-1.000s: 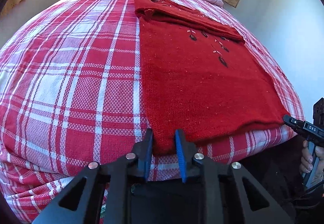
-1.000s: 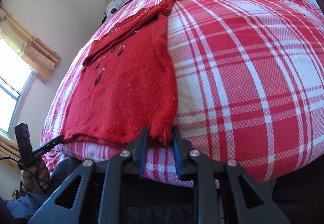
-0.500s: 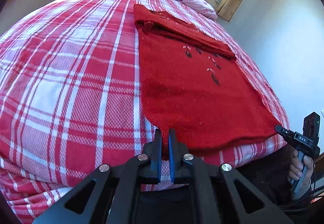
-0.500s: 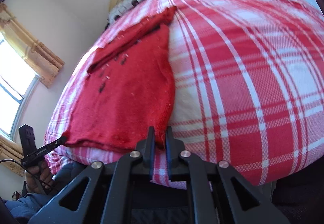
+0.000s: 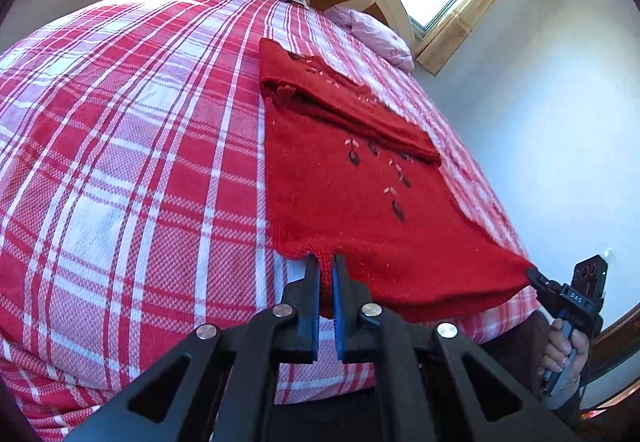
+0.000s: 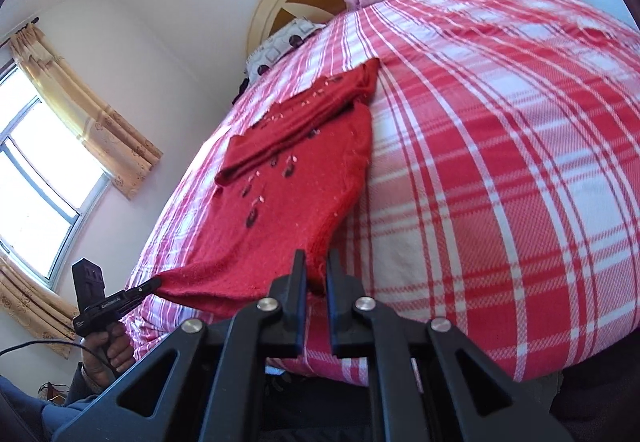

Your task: Fold small clothes

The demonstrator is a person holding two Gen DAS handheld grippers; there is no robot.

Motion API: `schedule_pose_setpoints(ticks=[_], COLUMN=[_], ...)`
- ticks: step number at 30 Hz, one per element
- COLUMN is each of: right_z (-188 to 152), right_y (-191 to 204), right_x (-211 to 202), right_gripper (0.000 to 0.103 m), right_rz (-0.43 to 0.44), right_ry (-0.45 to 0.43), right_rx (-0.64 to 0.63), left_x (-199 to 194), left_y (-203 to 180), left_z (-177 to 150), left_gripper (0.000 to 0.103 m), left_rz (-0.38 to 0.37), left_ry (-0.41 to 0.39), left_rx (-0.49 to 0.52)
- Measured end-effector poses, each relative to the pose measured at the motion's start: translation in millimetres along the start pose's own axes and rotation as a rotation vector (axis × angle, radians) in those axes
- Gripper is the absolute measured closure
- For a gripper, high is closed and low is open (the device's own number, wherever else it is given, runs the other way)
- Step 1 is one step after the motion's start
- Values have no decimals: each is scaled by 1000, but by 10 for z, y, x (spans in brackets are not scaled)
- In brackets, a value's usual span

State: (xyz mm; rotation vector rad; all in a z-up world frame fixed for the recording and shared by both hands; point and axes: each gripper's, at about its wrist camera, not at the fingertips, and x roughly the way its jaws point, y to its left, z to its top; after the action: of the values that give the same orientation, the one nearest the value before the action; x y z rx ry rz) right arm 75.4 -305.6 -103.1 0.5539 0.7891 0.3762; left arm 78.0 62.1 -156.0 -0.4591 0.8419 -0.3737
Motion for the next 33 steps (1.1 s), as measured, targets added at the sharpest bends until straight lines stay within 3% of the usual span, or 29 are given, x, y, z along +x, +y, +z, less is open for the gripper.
schedule_pose_setpoints(ticks=[15, 33], right_z=[1027, 2094], right_y=[244, 213], right_x=[325, 1122], right_gripper=[92, 92], right_rz=[-12, -161], right_ry=[-115, -108], right_rx=[-26, -43], left_x=[108, 837], left_y=[-56, -164], left_z=[960, 2117], left_gripper=[99, 99], left_rz=[-20, 22], left_ry=[-97, -95], left_rx=[39, 41])
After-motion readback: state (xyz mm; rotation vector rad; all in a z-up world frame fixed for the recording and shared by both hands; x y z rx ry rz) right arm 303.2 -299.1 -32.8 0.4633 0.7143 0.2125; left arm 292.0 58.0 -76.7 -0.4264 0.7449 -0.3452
